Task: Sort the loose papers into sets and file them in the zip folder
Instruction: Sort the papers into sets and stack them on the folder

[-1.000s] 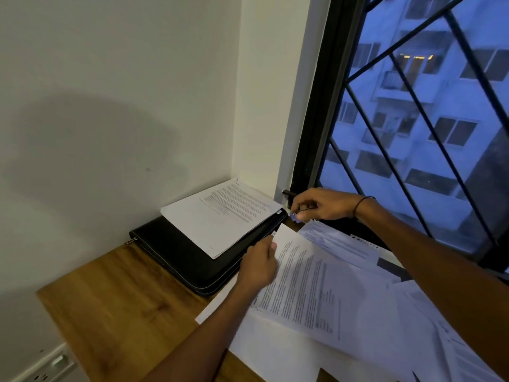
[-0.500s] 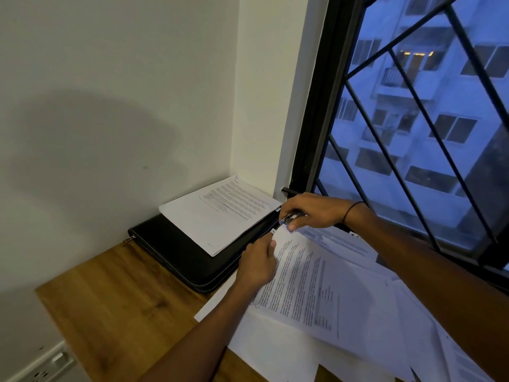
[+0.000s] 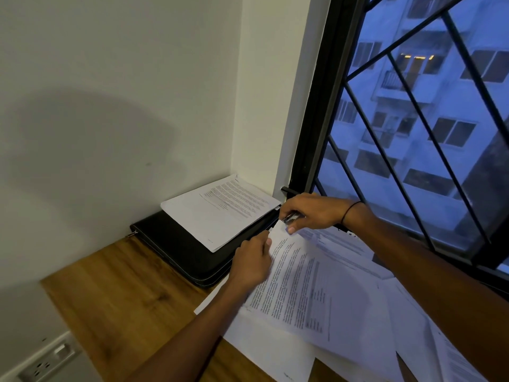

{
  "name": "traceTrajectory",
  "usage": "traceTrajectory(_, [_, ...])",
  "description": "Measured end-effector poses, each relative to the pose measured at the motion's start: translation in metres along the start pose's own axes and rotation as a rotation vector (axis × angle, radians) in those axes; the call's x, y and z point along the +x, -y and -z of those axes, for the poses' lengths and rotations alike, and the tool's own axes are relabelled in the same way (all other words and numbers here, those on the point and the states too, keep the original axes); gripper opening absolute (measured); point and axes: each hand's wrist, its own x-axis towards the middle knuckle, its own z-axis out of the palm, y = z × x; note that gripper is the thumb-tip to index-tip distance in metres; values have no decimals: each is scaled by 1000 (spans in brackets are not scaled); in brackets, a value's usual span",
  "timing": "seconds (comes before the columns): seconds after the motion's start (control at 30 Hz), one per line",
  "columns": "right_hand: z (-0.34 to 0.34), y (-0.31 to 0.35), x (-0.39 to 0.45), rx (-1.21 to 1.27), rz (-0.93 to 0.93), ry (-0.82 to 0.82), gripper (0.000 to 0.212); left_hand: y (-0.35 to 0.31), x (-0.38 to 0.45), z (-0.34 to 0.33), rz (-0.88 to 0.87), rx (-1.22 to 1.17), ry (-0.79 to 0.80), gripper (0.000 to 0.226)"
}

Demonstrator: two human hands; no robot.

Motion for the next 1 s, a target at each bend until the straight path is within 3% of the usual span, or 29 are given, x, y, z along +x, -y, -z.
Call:
traceTrajectory(0.17, [2,15,-5,90,23,17,30,2,-14,7,-21,4,55,22])
traceTrajectory(0.5, [-10,32,2,-31,36,74,15,6,-19,7,4,24,71,22])
traceTrajectory(0.7, [-11,29,6,-3,35,75,25,9,-18,3,8,27,80,24])
traceTrajectory(0.93, [-16,22,14,-13,30,71,8,12,-17,2,-14,51,72,22])
traceTrajectory(1.0, [-19,21,17,-34,36,60,12,13,-17,2,-16,40,72,23])
